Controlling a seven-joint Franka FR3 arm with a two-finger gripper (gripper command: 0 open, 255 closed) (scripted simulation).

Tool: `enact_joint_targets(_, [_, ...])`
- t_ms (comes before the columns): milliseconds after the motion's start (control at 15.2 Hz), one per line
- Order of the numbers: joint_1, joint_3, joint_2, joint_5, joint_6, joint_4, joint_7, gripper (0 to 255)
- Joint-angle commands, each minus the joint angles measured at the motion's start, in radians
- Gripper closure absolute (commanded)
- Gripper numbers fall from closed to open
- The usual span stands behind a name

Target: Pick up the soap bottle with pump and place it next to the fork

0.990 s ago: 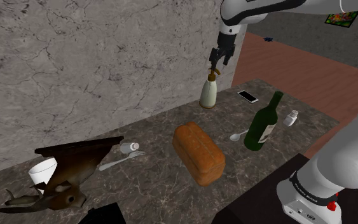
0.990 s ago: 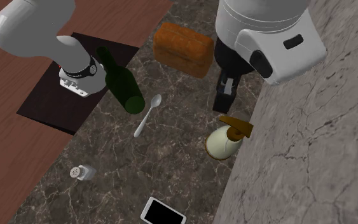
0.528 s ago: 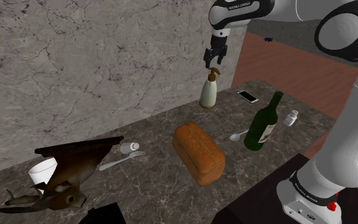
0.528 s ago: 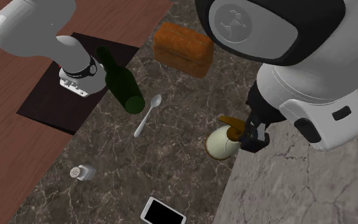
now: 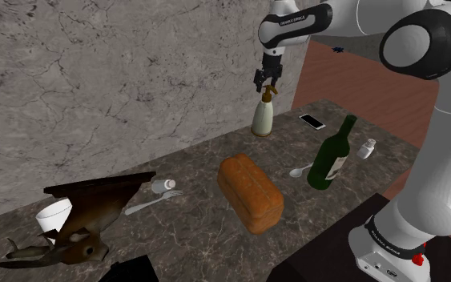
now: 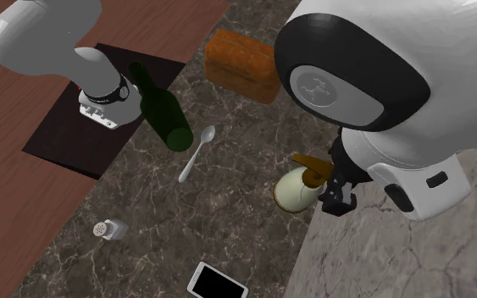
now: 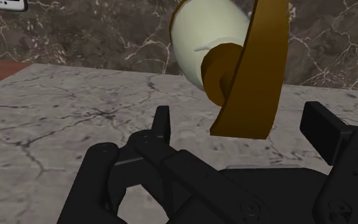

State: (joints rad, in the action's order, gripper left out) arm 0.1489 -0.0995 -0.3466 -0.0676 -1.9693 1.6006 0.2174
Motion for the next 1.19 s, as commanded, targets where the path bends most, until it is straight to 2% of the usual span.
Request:
enact_joint_targets(0, [0.000, 0.000, -0.003, -0.001, -0.018, 0.015, 0.001, 0])
enact_joint_targets(462, [0.000, 0.000, -0.003, -0.001, -0.017, 0.014, 0.001, 0])
enact_joint_targets(528, [0.000, 0.000, -0.003, -0.001, -0.017, 0.014, 0.001, 255])
enact_joint_targets(1122, [0.000, 0.000, -0.003, -0.001, -0.017, 0.014, 0.001, 255])
